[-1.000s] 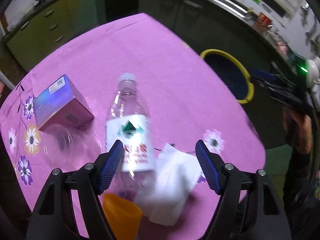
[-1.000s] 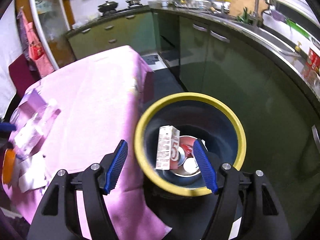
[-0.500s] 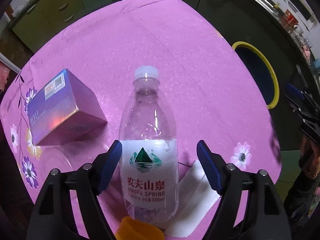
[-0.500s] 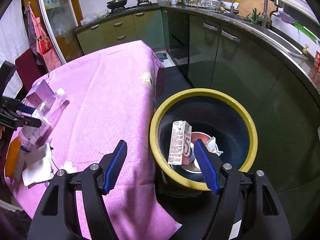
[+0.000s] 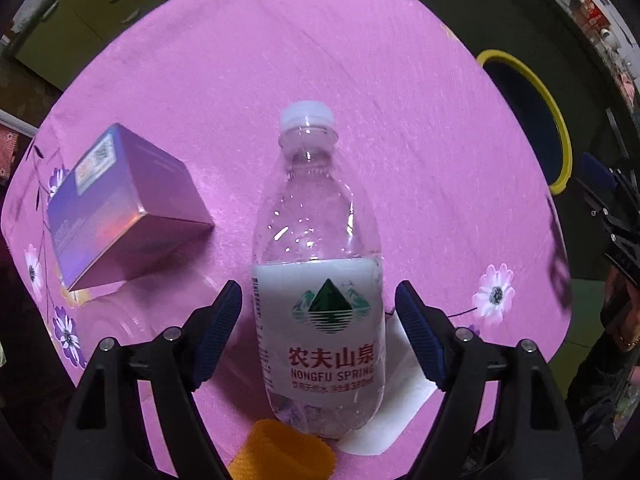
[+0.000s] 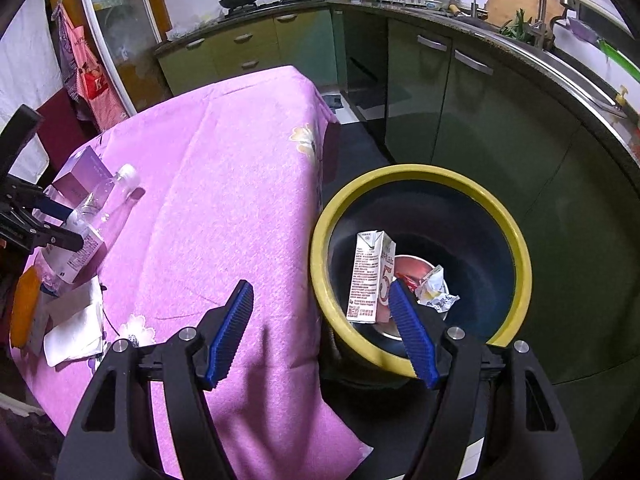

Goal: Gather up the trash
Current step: 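Grasp the Nongfu Spring water bottle with the left gripper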

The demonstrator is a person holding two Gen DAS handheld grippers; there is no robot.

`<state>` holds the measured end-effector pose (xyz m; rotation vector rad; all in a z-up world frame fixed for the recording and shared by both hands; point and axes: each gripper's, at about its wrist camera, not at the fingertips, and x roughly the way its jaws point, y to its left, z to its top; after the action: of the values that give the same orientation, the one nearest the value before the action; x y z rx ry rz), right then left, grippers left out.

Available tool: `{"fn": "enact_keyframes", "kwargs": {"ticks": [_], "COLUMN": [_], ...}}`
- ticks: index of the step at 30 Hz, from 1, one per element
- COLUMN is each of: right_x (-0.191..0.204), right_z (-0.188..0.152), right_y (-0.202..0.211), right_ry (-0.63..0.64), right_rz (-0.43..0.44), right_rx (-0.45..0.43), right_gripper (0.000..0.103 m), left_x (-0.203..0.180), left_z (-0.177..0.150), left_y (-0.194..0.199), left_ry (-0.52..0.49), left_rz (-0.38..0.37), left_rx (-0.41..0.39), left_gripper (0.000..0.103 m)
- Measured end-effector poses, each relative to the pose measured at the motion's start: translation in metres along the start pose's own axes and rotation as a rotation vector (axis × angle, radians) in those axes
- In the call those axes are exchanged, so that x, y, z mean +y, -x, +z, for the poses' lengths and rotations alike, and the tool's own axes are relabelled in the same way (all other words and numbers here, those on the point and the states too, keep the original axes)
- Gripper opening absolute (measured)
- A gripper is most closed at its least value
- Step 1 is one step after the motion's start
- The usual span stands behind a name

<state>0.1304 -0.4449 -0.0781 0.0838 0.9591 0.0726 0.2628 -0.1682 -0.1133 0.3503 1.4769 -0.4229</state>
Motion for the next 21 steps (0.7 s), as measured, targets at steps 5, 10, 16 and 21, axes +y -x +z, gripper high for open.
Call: {"fn": "enact_keyframes", "kwargs": {"ticks": [5,10,16,21], "right_x": [0.001,-0.002,-0.003,-0.001], "right_z": [-0.002,-0.004,-0.005,-0.006], "right_y": [-0.002,-0.002,-0.002,-0.006], "right_ry": [0.002,-0.002,-0.004,-0.002], "right_rz": [0.009,0.008,0.016,0.021], "right_rx": [0.006,0.008,0.011,0.019], "right_gripper": [0.070,0.070,0.070,0.071], "left_x": [-0.003,-0.003,-0.013,-0.016], "left_z": [0.005,0.007,0.009,0.012], "left_y": [-0.005,-0.005,-0.005,-0.018], "left_ry": [-0.001,0.010,-0.022,-0.030], "left_rz": [0.000,-0.001,-0.004,0.026], "left_rx": [0.015,0.018,0.037,0.085], "left_gripper": [0.075,0.074,0.070,0.066]}}
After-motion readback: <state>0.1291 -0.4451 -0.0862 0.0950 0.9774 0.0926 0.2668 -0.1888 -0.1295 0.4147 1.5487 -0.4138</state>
